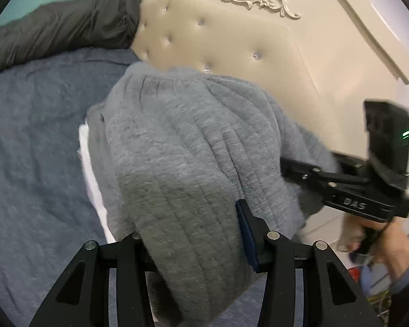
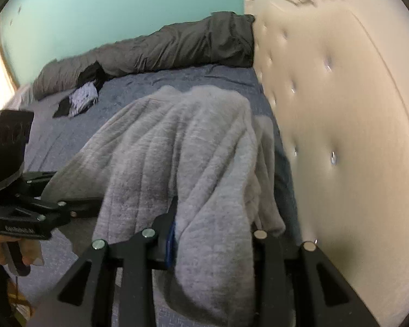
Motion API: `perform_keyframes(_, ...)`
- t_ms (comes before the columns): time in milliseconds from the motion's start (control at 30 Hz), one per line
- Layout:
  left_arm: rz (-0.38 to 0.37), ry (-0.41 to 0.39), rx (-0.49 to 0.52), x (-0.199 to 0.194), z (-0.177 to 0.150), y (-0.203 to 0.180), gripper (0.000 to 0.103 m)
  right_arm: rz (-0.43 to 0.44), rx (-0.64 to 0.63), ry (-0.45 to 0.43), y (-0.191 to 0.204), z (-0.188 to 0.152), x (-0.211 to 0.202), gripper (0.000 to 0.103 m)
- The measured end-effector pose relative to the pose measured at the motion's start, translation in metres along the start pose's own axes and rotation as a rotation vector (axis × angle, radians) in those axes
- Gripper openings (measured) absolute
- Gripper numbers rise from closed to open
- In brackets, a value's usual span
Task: Fold clothes
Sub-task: 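Carry the grey sweatshirt with both tools onto the folded clothes stack, then lower the sweatshirt onto the stack and open the left tool while the right tool presses it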
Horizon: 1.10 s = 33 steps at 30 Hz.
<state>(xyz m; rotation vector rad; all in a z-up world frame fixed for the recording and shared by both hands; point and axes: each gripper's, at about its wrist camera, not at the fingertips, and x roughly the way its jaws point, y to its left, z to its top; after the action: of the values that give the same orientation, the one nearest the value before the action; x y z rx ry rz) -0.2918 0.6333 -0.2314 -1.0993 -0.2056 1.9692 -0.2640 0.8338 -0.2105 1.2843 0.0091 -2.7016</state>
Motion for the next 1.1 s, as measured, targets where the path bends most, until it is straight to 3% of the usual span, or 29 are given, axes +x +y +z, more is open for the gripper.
perform_keyframes(167, -0.048, 0.022, -0.065, -0.010, 0.004, -0.003, 0.048, -0.030, 0.066, -0.010, -0.012, -0.002, -0.012, 0.039)
perform_keyframes(267, -0.046, 0.050, -0.064, -0.009, 0.002, -0.001, 0.050, -0.083, 0.097, 0.014, -0.012, -0.002, -0.016, 0.049)
perform_keyframes(367, -0.047, 0.045, -0.082, -0.016, 0.001, 0.009, 0.064, -0.119, 0.110, 0.016, -0.008, -0.007, -0.025, 0.055)
perform_keyframes(433, -0.035, 0.031, -0.045, -0.029, -0.001, 0.011, 0.071, -0.151, 0.129, 0.001, -0.008, -0.008, -0.035, 0.056)
perform_keyframes(600, 0.005, -0.017, 0.049, -0.066, -0.001, 0.015, 0.071, -0.243, 0.189, -0.114, -0.008, -0.005, -0.074, 0.056)
perform_keyframes(667, 0.037, -0.057, 0.079, -0.082, 0.003, 0.017, 0.071, -0.247, 0.189, -0.162, -0.002, 0.002, -0.085, 0.049)
perform_keyframes(733, 0.060, -0.083, 0.119, -0.091, 0.007, 0.008, 0.071, -0.237, 0.190, -0.200, 0.005, 0.011, -0.092, 0.029)
perform_keyframes(833, 0.077, -0.053, 0.177, -0.079, 0.012, -0.006, 0.071, -0.169, 0.186, -0.179, 0.016, 0.022, -0.081, 0.020)
perform_keyframes(1100, 0.145, 0.043, 0.262, -0.029, 0.006, -0.013, 0.071, -0.185, 0.226, -0.080, 0.012, 0.009, -0.023, 0.017)
